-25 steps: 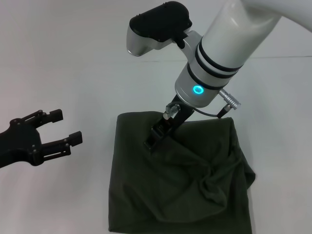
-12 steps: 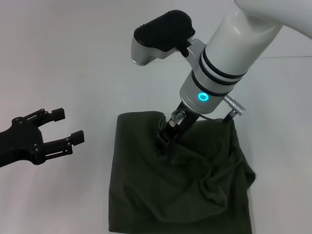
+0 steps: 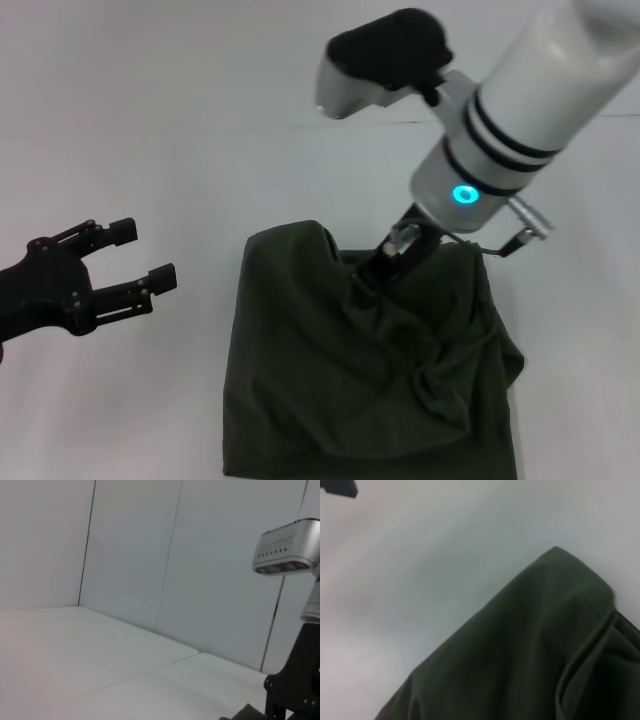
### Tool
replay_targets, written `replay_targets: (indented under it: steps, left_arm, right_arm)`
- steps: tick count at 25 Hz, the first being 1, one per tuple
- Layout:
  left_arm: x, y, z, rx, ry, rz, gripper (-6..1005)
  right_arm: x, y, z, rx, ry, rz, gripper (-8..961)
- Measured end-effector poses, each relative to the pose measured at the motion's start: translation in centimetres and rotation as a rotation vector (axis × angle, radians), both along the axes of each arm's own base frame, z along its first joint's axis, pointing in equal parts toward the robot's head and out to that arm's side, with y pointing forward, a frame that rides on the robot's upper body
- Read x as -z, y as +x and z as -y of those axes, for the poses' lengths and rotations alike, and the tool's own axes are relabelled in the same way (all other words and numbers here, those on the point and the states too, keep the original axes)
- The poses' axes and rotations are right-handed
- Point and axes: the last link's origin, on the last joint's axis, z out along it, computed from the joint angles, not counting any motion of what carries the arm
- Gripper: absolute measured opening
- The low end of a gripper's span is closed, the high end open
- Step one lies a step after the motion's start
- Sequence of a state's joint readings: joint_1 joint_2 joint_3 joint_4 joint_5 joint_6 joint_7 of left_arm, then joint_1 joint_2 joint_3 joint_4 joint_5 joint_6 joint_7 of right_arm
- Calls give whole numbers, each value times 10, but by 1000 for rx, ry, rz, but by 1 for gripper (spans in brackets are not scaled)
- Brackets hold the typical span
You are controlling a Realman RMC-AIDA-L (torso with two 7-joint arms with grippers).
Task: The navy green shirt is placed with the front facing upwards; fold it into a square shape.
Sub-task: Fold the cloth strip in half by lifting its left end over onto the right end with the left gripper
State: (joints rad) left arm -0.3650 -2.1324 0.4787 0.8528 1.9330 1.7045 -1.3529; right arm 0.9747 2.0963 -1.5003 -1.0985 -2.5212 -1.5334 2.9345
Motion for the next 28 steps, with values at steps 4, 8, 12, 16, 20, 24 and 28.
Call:
replay_targets:
  steps: [4, 8, 12, 16, 20, 24, 28]
  left_arm:
    - [0, 1, 0, 2, 5, 8, 888]
    - [-1, 2, -1, 6, 8, 12, 888]
    - [-1, 3, -2, 11, 9, 13, 888]
    - [1, 4, -2, 15, 8, 14, 887]
    - [1, 5, -3, 19, 7, 14, 887]
    - [1, 6, -3, 22, 6, 14, 887]
    - [2, 8, -3, 26, 4, 17, 888]
  right_arm:
    - [-19, 16, -4, 58, 63, -30, 57]
    - [-37, 35, -11, 115, 127, -48, 56]
    - [-51, 53, -18, 159, 187, -45, 85]
    - [-57, 69, -21, 197, 227, -31, 113]
    - [-56, 83, -22, 230, 240, -11, 142]
    - [-57, 91, -24, 249, 250, -12, 171]
    - [-66, 92, -28, 270, 278, -47, 199]
